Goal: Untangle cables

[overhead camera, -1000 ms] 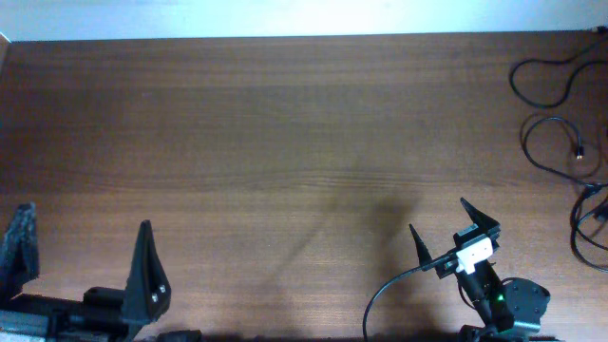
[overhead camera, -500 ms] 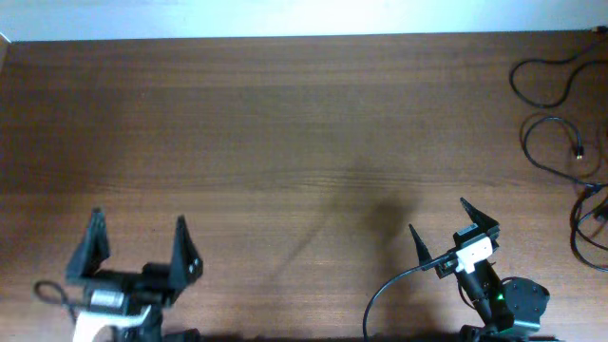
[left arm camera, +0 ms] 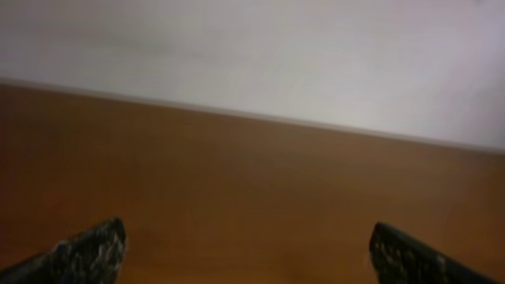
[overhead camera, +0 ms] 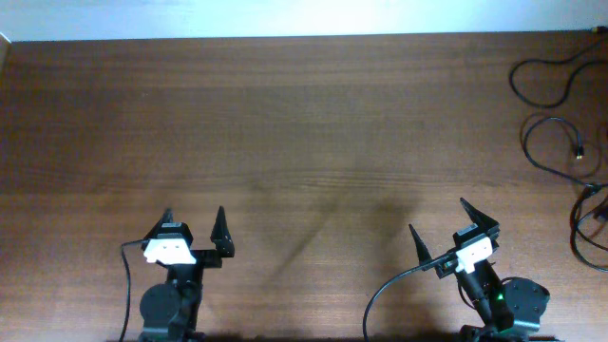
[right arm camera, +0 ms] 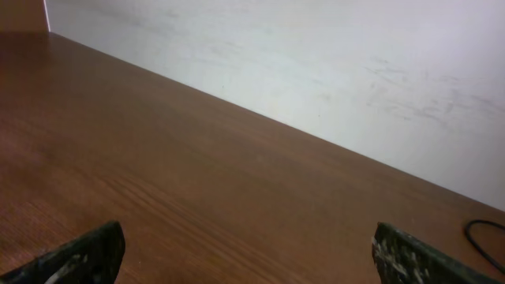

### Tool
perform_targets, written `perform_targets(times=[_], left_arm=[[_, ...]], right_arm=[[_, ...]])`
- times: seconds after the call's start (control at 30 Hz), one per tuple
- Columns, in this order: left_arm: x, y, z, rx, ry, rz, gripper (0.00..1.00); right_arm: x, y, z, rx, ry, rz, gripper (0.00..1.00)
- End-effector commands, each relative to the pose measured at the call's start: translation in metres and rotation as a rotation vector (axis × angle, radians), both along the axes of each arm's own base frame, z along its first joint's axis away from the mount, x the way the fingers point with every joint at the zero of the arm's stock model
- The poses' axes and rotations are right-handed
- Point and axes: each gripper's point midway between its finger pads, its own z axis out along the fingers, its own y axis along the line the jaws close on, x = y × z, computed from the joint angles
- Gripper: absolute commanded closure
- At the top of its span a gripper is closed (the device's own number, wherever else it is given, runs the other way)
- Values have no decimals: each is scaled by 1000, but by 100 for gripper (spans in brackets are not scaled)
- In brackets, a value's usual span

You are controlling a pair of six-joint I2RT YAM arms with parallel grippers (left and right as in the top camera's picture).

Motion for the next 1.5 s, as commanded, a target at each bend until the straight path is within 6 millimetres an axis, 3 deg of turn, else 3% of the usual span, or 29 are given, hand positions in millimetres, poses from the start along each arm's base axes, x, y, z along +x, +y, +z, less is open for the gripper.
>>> perform_targets(times=[0.0, 0.1, 0.37, 0.47, 0.87, 1.0, 1.2, 1.3, 1.47], left_arm=[[-1, 23, -5, 129, 22, 98, 1], [-1, 24, -6, 272, 28, 95, 1], [-1, 23, -6, 270, 27, 87, 1], [-1, 23, -6, 171, 24, 96, 1], [-1, 24, -5, 173, 23, 98, 1], [-1, 24, -5, 173, 23, 98, 1], [-1, 24, -5, 173, 23, 98, 1], [-1, 24, -5, 173, 23, 98, 1], [-1, 24, -5, 173, 23, 98, 1]], right_arm=[[1, -2, -3, 8, 7, -12, 1], [1, -2, -3, 8, 7, -13, 1], [1, -2, -3, 8, 7, -12, 1], [1, -2, -3, 8, 7, -12, 1], [1, -2, -3, 8, 7, -12, 1], [-3, 20, 4, -3, -25, 44, 1], [6, 1, 1, -11, -15, -106, 1], [14, -44, -5, 311, 86, -396, 1], [14, -63, -7, 299, 76, -479, 1]])
